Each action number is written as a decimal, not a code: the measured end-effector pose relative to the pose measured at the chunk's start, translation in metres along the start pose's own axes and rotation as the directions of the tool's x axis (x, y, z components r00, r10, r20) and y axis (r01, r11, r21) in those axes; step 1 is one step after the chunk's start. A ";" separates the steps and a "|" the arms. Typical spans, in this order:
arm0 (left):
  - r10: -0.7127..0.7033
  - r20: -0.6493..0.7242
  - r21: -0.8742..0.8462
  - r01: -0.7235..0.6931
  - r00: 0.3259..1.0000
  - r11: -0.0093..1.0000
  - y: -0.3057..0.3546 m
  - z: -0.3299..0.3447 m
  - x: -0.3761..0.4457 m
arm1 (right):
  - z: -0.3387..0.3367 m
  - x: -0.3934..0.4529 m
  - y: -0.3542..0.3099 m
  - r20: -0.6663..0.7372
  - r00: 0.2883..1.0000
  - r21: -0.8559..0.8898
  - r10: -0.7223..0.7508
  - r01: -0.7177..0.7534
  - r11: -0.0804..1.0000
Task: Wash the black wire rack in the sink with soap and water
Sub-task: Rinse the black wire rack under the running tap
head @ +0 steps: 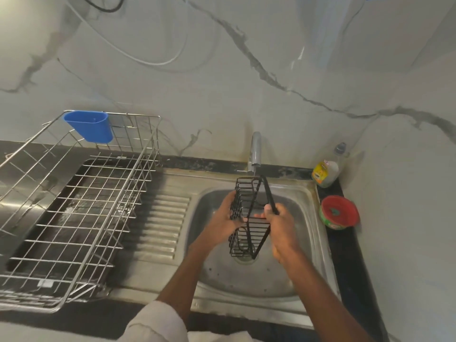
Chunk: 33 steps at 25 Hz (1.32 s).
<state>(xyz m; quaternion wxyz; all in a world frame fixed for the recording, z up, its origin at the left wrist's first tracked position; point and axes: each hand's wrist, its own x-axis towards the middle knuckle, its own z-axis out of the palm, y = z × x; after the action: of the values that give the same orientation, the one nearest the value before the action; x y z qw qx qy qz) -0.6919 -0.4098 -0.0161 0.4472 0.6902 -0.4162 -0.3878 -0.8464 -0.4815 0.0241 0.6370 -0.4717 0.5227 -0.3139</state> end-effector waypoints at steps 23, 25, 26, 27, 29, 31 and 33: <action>0.176 -0.088 -0.049 -0.181 0.980 0.982 -0.004 -0.014 0.025 | -0.016 0.079 -0.009 0.045 0.987 -0.404 -0.153 0.158 0.901; 0.178 -0.077 -0.098 -0.185 0.981 0.978 -0.010 -0.019 0.033 | -0.009 0.099 -0.010 0.119 0.979 -0.460 -0.167 0.203 0.864; 0.140 -0.066 -0.143 -0.148 0.988 0.979 -0.013 -0.024 0.034 | -0.005 0.107 -0.013 0.136 0.974 -0.482 -0.182 0.225 0.847; 0.088 -0.042 -0.203 -0.095 0.995 0.975 -0.014 -0.029 0.035 | -0.001 0.115 -0.015 0.144 0.969 -0.505 -0.202 0.247 0.827; 0.020 0.045 -0.281 -0.006 0.999 0.960 -0.016 -0.041 0.036 | 0.006 0.126 -0.022 0.148 0.963 -0.590 -0.225 0.269 0.761; -0.016 0.116 -0.324 0.053 0.993 0.944 -0.014 -0.055 0.032 | 0.013 0.131 -0.027 0.210 0.956 -0.668 -0.204 0.293 0.684; -0.059 0.091 -0.366 0.089 0.994 0.926 -0.014 -0.070 0.028 | 0.023 0.132 -0.024 0.249 0.953 -0.679 -0.171 0.297 0.671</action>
<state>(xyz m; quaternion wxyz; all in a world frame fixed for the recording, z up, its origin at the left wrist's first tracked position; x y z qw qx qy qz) -0.6153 -0.4110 -0.0126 0.5374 0.5931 -0.3268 -0.5026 -0.7881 -0.6016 -0.0025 0.4013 -0.7673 0.4835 -0.1279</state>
